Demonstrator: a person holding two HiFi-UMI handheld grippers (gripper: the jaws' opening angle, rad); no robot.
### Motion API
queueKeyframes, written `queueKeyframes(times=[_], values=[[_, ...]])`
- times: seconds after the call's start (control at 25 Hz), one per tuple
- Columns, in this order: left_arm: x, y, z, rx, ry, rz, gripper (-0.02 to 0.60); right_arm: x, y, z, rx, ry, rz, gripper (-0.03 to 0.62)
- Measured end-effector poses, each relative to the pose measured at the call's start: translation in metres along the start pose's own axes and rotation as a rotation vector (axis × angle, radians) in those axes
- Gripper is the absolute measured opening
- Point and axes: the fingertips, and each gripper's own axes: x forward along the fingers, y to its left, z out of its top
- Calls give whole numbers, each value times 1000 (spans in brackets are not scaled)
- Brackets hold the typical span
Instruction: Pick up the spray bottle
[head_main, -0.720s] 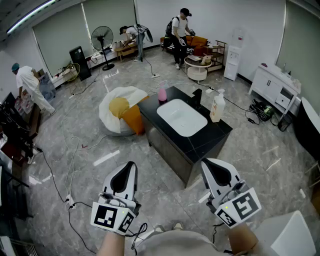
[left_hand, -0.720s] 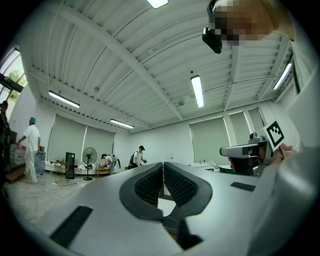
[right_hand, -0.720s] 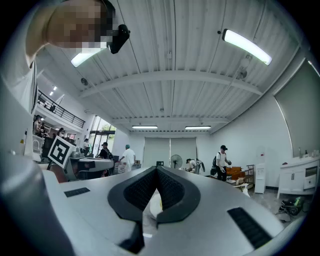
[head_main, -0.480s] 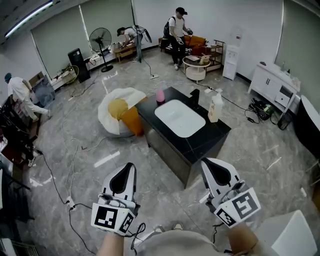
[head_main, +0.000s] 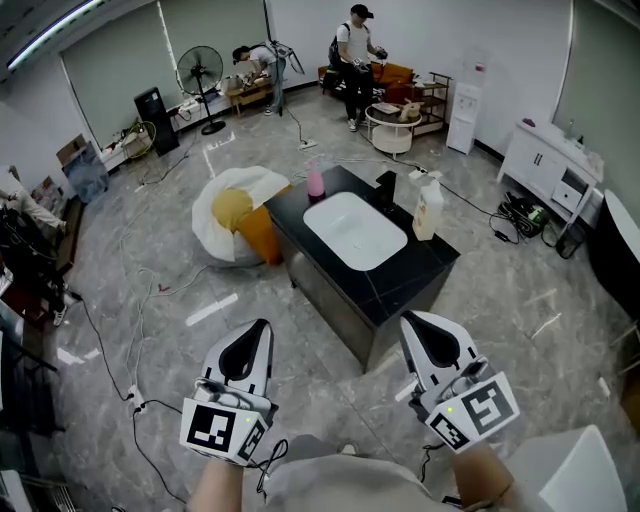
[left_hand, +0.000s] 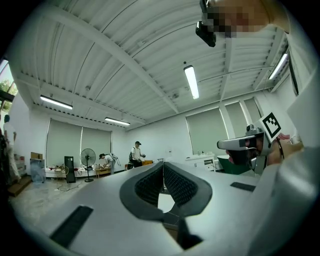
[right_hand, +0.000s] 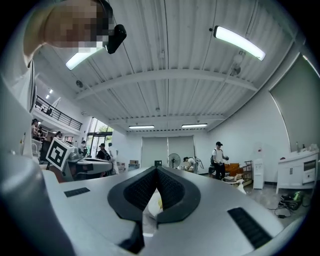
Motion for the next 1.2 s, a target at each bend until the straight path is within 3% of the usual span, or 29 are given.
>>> queueKeyframes(times=[0.08,0.16,0.24,0.56,0.72,1.0,1.2], values=[[8,1,-4,17,6,6,23,4,-13,-1,4,-6,-25,55],[16,4,-8,31,10,15,23,10,-25,-3,22,-11,-38,258],[23,10,-13,35,15,23,23,16,-34,-5,32,-19,-62,287],[70,34,-40,74,-6,17,23,53,-60,-22,-4,-50,-103,293],[96,57,-57,75,-18,9,23,85,-73,-45,-4,-9,-127,293],[161,117,-76,84,-9,-32,23,169,-95,-74,15,42,-154,293],[216,183,-82,71,12,-46,23,250,-118,-78,26,67,-173,293]])
